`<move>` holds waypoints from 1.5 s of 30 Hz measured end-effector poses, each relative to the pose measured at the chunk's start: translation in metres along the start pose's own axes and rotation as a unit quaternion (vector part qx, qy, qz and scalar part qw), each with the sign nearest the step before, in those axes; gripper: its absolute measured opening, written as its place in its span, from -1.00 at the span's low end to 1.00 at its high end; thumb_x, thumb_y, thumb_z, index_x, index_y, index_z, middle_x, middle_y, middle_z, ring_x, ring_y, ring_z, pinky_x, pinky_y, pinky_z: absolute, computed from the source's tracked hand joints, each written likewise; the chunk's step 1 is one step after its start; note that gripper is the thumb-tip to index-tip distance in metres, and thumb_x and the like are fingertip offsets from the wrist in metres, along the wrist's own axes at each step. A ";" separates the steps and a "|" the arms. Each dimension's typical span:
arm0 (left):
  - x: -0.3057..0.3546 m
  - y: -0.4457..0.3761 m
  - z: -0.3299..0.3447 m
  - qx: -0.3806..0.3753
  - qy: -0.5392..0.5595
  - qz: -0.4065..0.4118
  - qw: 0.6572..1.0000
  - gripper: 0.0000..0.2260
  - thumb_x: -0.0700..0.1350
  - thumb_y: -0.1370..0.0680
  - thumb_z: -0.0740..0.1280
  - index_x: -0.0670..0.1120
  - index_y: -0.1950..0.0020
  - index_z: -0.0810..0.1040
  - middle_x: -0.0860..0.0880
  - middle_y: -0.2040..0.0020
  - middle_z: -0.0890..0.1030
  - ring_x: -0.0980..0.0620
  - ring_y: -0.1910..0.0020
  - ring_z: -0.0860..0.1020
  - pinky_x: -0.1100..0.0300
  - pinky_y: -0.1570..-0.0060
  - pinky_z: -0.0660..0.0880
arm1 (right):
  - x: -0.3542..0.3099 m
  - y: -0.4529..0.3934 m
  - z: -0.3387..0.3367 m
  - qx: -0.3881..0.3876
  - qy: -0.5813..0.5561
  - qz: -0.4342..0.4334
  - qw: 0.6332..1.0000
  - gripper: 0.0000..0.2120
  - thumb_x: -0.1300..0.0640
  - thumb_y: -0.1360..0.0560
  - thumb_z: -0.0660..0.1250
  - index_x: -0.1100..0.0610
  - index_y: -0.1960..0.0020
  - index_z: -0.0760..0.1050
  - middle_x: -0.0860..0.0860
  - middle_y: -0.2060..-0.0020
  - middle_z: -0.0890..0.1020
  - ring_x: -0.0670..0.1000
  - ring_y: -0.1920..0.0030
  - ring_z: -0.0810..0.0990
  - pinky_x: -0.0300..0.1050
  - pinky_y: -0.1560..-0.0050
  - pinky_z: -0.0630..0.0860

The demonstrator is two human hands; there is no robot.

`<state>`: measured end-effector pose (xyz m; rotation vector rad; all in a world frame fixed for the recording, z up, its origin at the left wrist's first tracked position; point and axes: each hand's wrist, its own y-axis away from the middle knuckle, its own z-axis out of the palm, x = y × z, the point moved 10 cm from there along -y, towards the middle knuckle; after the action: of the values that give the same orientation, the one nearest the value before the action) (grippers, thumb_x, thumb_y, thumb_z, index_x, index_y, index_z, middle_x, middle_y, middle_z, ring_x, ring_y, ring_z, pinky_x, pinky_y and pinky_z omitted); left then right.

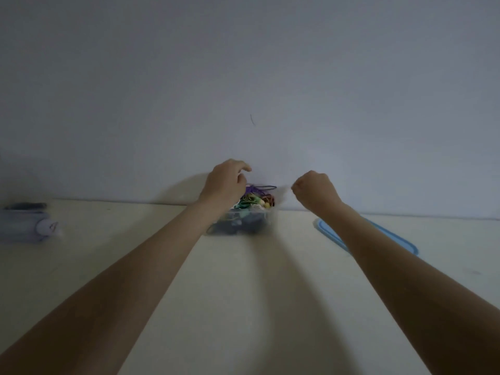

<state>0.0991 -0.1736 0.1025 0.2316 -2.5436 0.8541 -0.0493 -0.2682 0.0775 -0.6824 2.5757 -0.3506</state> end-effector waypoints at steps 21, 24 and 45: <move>0.033 0.065 0.062 -0.140 0.084 0.033 0.986 -0.63 -0.26 -0.50 0.31 -0.17 -0.31 0.42 -0.16 -0.22 0.48 -0.07 -0.17 0.47 0.20 -0.18 0.35 | 0.019 0.084 0.013 -0.155 0.089 0.009 0.984 -0.57 0.10 -0.37 0.45 0.27 -0.14 0.42 0.18 -0.08 0.54 0.19 -0.09 0.53 -0.09 0.07 0.40; 0.037 0.068 0.056 -0.177 0.077 0.065 0.979 -0.68 -0.22 -0.49 0.37 -0.16 -0.24 0.49 -0.16 -0.22 0.46 -0.05 -0.23 0.42 0.21 -0.17 0.31 | -0.029 0.079 -0.001 -0.185 0.056 -0.062 0.979 -0.69 0.05 -0.35 0.45 0.18 0.02 0.47 0.07 0.18 0.54 0.08 0.17 0.50 -0.15 0.18 0.38; -0.117 -0.004 -0.004 0.089 0.272 -0.294 0.912 -0.77 -0.17 -0.57 0.23 -0.28 -0.13 0.51 -0.24 -0.04 0.55 -0.11 0.06 0.49 0.10 0.10 0.41 | -0.072 0.003 0.057 -0.038 0.043 -0.099 0.993 -0.65 0.00 -0.62 0.01 0.13 -0.31 0.34 0.07 -0.33 0.38 0.11 -0.36 0.28 0.10 -0.37 0.16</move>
<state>0.2056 -0.1719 0.0536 0.6732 -1.7303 0.7657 0.0331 -0.2352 0.0526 -0.9736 2.6208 -0.3533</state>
